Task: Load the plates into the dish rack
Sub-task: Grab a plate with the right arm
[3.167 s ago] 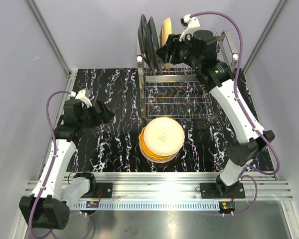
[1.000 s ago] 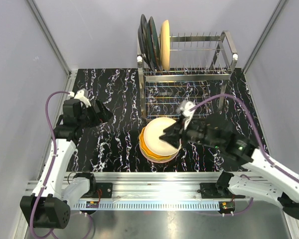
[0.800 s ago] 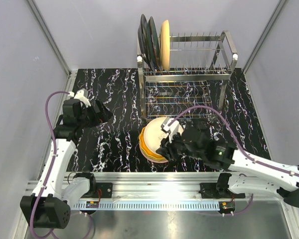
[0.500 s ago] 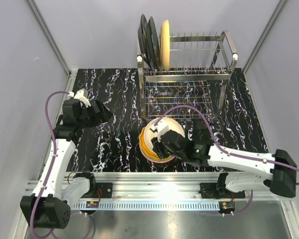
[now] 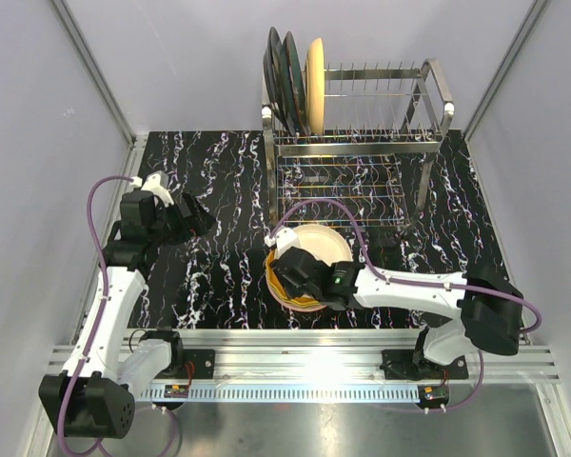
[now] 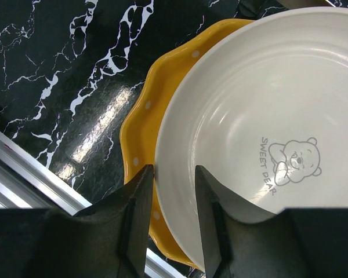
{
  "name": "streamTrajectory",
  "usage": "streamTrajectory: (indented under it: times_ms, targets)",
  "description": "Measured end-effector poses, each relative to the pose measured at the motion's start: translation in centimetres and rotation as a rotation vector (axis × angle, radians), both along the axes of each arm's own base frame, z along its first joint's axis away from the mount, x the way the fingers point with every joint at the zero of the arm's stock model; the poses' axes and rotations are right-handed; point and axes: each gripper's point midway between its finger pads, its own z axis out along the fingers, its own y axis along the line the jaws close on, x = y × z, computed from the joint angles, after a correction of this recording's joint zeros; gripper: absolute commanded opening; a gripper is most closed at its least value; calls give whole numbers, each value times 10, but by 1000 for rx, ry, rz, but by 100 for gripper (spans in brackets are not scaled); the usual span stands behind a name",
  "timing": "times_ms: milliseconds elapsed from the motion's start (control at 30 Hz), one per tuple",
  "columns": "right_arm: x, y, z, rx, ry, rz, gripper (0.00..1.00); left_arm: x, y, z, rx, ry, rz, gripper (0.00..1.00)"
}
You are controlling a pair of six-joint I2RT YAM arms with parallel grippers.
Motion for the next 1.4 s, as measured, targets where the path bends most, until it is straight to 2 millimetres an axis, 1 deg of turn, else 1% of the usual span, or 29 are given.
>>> streamTrajectory:
  times_ms: [200, 367, 500, 633, 867, 1000, 1033, 1067, 1233, 1333, 1400]
  targets:
    - [1, 4, -7, -10, 13, -13, 41, 0, -1, 0, -3, -1, -3, 99]
    - [-2, 7, -11, -34, 11, -11, 41, 1, -2, 2, -7, -7, -9, 99]
    - [-2, 13, -8, -40, -5, -14, 36, 0, -2, 2, -8, -7, -10, 99]
    - [3, 8, -10, -72, -21, -59, 32, 0, -2, 2, -9, -7, -11, 99]
    - [6, -3, -12, -110, -33, -96, 31, 0, -2, 2, -9, -8, -12, 99]
    - [6, -3, -15, -112, -29, -102, 21, 0, -2, 3, -9, -11, -12, 99]
    - [6, -3, -16, -115, -28, -102, 15, 0, -2, 3, -9, -13, -12, 99]
    - [6, -3, -18, -119, -27, -101, 12, 0, -2, 4, -9, -15, -12, 99]
    - [5, 3, -8, -110, -49, -93, 0, 0, -2, 4, -9, -16, -12, 99]
    - [2, 3, 0, -97, -56, -86, 0, 0, -2, 4, -9, -16, -12, 99]
    - [1, 2, 12, -70, -64, -87, 0, 0, -3, 4, -9, -17, -13, 99]
